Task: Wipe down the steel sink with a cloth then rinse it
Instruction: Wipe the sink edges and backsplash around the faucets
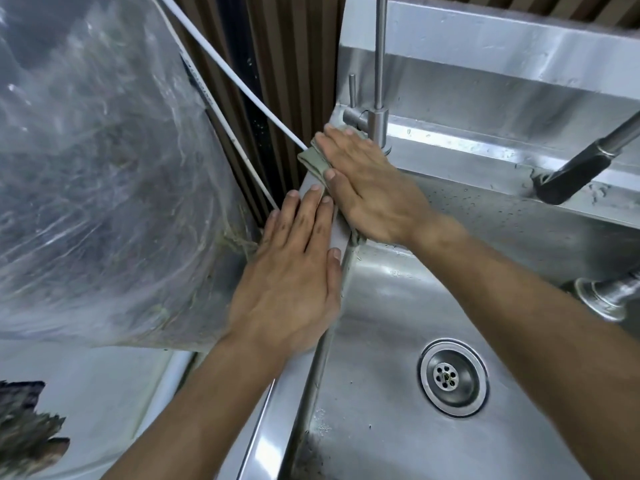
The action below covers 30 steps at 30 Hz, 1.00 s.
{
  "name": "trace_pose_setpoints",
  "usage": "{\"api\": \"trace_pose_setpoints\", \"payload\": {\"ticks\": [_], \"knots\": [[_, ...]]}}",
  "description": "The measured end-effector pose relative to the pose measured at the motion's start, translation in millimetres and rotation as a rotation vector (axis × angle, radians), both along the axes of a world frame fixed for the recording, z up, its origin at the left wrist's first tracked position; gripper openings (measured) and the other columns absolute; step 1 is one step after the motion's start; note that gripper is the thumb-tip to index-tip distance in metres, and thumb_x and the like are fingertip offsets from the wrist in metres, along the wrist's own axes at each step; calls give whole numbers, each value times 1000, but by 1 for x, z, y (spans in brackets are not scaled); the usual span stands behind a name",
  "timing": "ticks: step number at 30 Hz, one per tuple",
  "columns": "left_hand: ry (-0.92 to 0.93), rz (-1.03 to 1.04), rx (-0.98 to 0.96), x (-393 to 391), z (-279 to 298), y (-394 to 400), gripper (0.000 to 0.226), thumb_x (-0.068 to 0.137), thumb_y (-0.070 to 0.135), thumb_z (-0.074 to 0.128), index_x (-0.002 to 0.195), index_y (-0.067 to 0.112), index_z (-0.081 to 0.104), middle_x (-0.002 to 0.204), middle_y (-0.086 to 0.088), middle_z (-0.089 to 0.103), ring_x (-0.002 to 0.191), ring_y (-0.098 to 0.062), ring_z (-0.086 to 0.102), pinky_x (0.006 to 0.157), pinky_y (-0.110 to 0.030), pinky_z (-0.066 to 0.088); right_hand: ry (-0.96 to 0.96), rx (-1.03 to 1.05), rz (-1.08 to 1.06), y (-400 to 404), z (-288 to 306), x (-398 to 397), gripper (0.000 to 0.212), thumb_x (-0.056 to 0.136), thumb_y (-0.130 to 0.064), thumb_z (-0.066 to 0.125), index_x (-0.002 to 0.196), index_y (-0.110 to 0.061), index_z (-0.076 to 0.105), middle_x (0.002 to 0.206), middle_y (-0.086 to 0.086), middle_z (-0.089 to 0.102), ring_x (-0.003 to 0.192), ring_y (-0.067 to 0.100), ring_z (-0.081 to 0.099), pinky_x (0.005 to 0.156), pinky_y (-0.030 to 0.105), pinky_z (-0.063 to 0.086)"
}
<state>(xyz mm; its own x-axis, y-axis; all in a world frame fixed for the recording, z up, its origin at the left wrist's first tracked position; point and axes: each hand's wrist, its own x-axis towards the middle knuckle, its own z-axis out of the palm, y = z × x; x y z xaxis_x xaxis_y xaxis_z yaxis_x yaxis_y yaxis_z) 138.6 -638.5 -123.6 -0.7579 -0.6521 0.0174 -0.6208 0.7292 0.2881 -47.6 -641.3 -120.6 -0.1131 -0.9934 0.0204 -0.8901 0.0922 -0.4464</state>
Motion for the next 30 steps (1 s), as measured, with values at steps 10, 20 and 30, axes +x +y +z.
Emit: {"api": "trace_pose_setpoints", "payload": {"ticks": [10,20,30], "knots": [[3,1,41,2,0,0,67,102,42,5,163,19,-8,172,5,-18,156,-9,-23,126,-30,-16,-53,28,40,-14,5,-7,53,114,-33,24,165,-22,17,173,-4,6,158,9,-5,123,21,-10],[-1,12,53,1,4,0,65,103,42,5,162,22,-12,170,8,-21,154,-6,-27,123,-25,-22,-21,-105,92,8,-10,-13,53,113,-34,24,164,-20,21,172,-2,15,159,9,3,128,26,-5],[19,11,-5,0,0,2,65,104,41,7,164,18,-4,173,3,-11,158,-12,-19,125,-29,-18,56,-47,117,13,-12,-13,57,113,-42,18,165,-25,5,173,-6,-3,158,7,-11,128,31,-10]]}}
